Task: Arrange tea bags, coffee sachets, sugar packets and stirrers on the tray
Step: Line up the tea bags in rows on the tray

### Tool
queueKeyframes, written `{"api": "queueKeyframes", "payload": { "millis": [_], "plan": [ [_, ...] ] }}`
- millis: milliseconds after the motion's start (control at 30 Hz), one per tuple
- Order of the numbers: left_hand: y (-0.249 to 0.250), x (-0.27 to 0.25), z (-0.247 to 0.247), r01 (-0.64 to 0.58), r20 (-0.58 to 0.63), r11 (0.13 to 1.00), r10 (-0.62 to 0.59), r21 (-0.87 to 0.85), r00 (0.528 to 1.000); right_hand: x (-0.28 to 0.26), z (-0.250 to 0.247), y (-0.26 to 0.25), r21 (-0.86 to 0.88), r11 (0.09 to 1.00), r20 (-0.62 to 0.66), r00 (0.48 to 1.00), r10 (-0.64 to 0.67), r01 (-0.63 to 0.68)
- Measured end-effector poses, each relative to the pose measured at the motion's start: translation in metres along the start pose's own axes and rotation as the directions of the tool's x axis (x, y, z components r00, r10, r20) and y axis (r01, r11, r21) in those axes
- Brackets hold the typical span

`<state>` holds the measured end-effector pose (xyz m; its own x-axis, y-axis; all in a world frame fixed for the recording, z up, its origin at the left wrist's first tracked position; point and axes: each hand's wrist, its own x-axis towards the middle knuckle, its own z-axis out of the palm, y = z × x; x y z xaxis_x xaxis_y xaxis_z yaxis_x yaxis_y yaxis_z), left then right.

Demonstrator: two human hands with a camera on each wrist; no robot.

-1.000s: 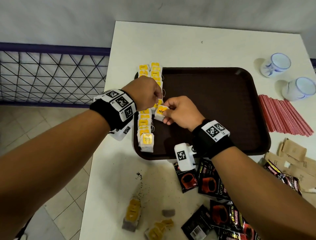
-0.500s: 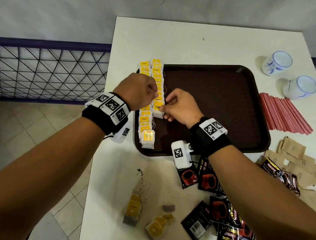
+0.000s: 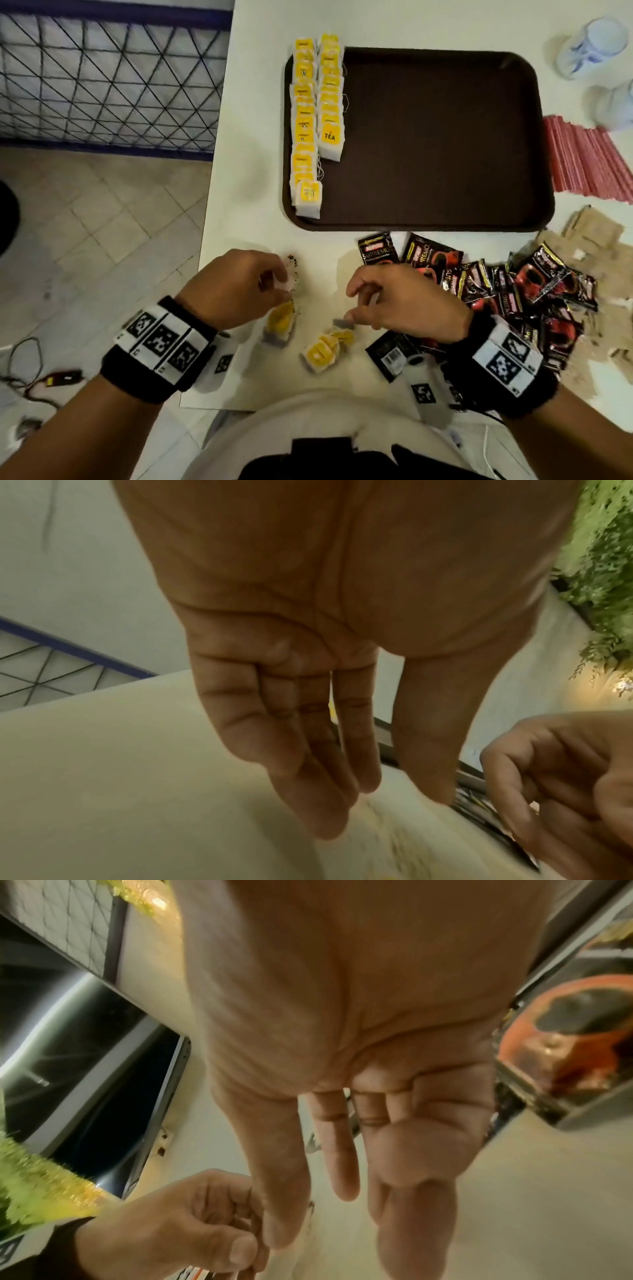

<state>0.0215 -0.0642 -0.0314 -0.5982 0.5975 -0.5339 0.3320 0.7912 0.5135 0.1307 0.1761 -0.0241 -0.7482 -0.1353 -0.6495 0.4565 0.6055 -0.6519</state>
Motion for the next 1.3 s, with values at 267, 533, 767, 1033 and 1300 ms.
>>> {"api": "queueKeyframes", "payload": {
  "millis": [267, 533, 767, 1033, 1300],
  "plan": [
    [0.006, -0.032, 0.034, 0.123, 0.092, 0.991, -0.127, 0.052, 0.988, -0.007, 0.031, 0.006, -0.359, 0.922, 0.062, 0.989, -0.131, 0.145],
    [0.028, -0.015, 0.046, 0.009, 0.07, 0.997, -0.015, 0.08, 0.997, -0.013, 0.028, 0.02, -0.304, 0.942, -0.074, 0.983, -0.17, 0.14],
    [0.057, 0.01, 0.056, -0.151, 0.049, 0.98, 0.146, 0.13, 0.988, -0.03, 0.0, 0.031, -0.106, 0.994, -0.216, 0.975, -0.062, 0.04],
    [0.06, 0.014, 0.054, -0.206, -0.005, 0.978, 0.207, 0.027, 0.978, -0.038, -0.018, 0.035, 0.221, 0.975, -0.197, 0.98, 0.041, 0.004],
    [0.054, 0.013, 0.032, -0.225, -0.059, 0.932, 0.217, -0.283, 0.974, -0.041, -0.045, 0.038, 0.274, 0.962, -0.241, 0.966, 0.092, -0.024]
  ]
}}
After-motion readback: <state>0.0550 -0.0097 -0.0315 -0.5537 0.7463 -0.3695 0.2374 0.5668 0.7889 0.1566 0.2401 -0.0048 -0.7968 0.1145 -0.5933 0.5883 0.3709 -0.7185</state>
